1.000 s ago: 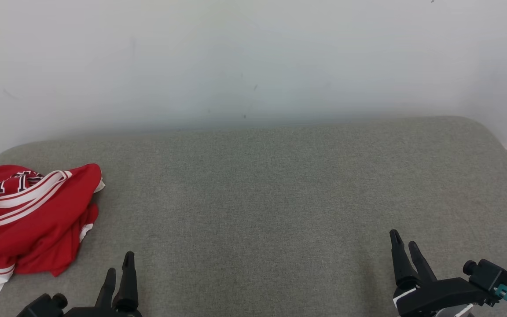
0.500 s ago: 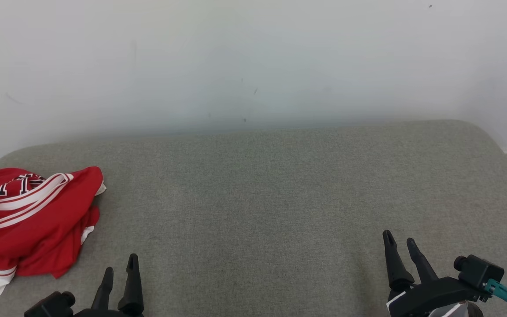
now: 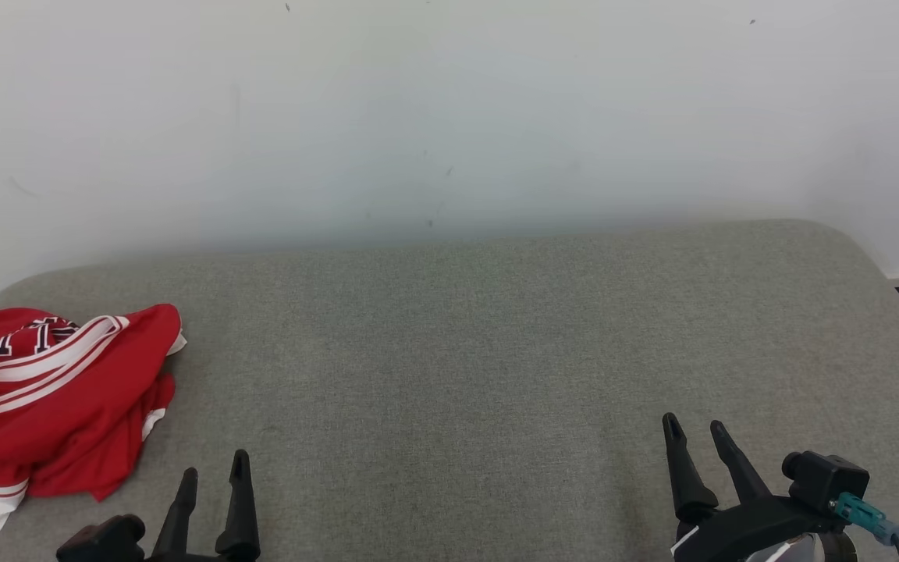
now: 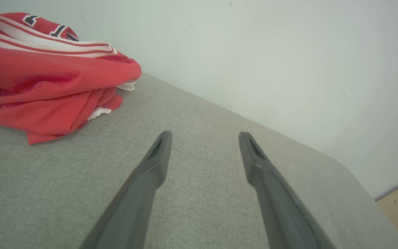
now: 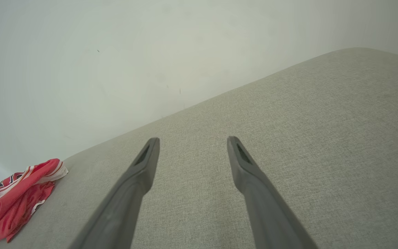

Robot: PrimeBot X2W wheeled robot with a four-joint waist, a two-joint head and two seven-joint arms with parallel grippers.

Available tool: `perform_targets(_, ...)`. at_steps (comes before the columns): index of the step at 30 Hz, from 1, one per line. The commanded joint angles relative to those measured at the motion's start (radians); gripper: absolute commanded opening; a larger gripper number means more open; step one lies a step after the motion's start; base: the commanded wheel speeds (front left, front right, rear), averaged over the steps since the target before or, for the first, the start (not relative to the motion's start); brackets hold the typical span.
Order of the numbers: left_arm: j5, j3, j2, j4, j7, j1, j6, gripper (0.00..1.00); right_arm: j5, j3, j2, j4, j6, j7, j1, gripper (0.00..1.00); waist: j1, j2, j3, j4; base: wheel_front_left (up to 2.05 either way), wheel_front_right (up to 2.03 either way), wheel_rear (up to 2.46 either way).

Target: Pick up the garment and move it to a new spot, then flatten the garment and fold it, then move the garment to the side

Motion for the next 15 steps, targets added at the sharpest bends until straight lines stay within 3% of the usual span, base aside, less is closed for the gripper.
perform_targets(1, 0.024, -0.004, 0.004, -0.008, -0.010, 0.003, -0.003, 1.00, -0.028, 0.005, -0.004, -0.004, -0.001, -0.008, -0.007, 1.00, 0.0000, 0.0000, -0.002, 0.000, 0.00, 0.00, 0.00)
perform_targets(15, 0.149, -0.020, 0.001, 0.005, -0.042, 0.015, 0.017, 1.00, -0.152, 0.017, -0.005, 0.011, -0.002, -0.025, -0.003, 1.00, 0.0000, 0.0000, -0.019, -0.003, 0.00, 0.00, 0.00)
